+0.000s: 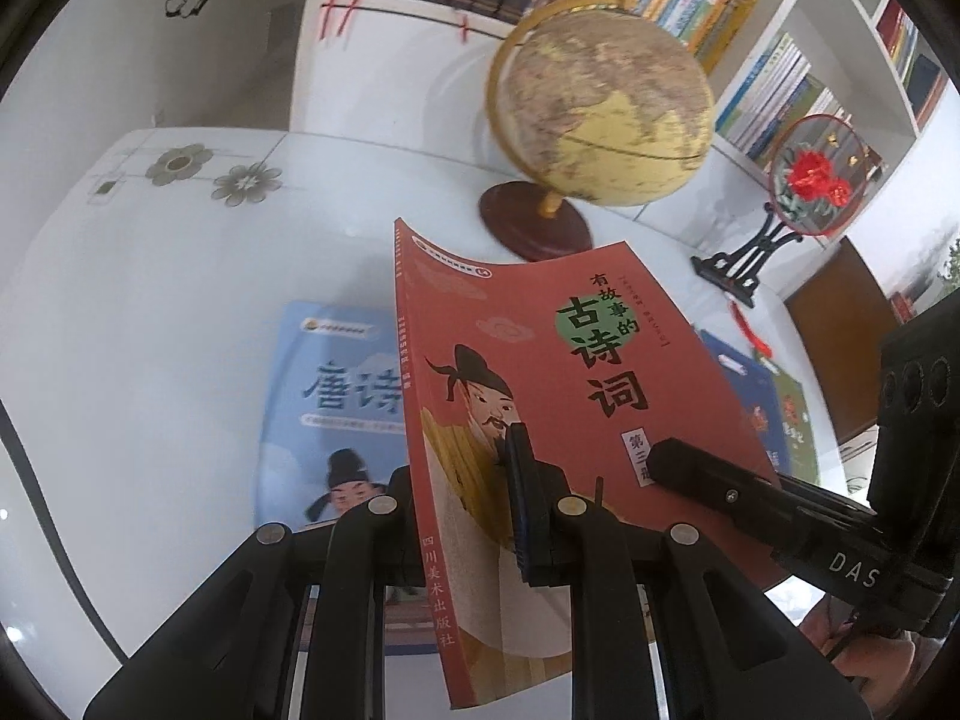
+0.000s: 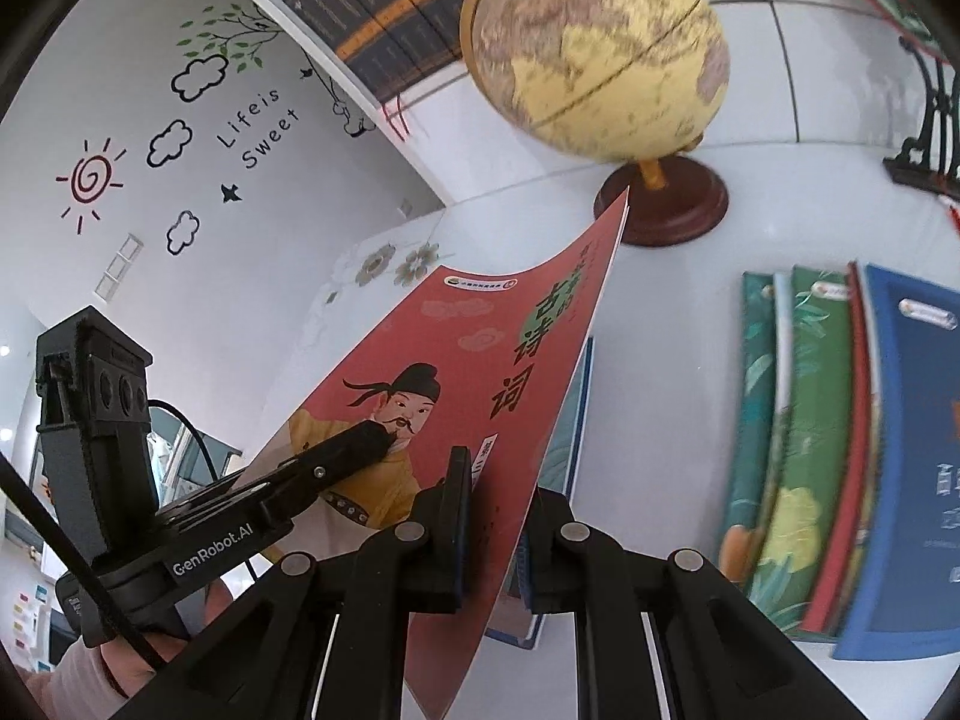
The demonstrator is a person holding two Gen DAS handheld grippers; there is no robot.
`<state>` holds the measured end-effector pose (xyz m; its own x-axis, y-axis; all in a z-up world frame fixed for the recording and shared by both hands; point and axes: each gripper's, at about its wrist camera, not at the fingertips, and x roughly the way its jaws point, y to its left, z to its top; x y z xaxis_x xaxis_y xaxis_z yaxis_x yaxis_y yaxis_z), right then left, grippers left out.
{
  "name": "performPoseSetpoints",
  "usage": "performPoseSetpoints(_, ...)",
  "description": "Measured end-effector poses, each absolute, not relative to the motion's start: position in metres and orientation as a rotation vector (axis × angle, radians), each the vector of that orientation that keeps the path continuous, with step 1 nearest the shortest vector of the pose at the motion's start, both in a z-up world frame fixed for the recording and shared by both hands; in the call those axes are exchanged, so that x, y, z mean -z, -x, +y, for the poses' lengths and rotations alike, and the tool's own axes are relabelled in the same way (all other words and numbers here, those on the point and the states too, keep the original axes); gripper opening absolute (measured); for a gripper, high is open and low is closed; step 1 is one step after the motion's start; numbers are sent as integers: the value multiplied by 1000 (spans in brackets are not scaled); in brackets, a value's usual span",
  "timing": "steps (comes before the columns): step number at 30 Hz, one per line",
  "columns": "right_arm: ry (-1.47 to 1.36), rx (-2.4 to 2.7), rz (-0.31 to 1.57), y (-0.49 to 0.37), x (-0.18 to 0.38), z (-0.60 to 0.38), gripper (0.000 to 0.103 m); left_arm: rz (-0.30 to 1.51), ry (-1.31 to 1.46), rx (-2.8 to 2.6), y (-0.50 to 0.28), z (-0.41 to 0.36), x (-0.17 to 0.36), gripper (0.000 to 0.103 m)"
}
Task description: Organize books
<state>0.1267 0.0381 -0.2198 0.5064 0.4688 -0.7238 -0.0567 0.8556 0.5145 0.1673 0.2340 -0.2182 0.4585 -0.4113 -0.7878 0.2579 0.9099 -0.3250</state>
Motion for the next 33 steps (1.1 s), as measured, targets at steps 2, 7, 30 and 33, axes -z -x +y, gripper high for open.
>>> performPoseSetpoints(2, -459, -335, 1002, -128, 226, 44, 12, 1030, 179, 401, -168, 242, 226, 15)
performPoseSetpoints(7, -504, -371, 1014, -129, 244, 53, 12, 1040, 178, 381, -166, 255, 234, 15)
performPoseSetpoints(30, -516, -372, 1091, -130, 286, 83, 15, 1161, 197, 297, -168, 285, 272, 30)
performPoseSetpoints(33, -534, -345, 1111, -131, 290, 82, 15, 1195, 207, 263, -169, 289, 280, 31)
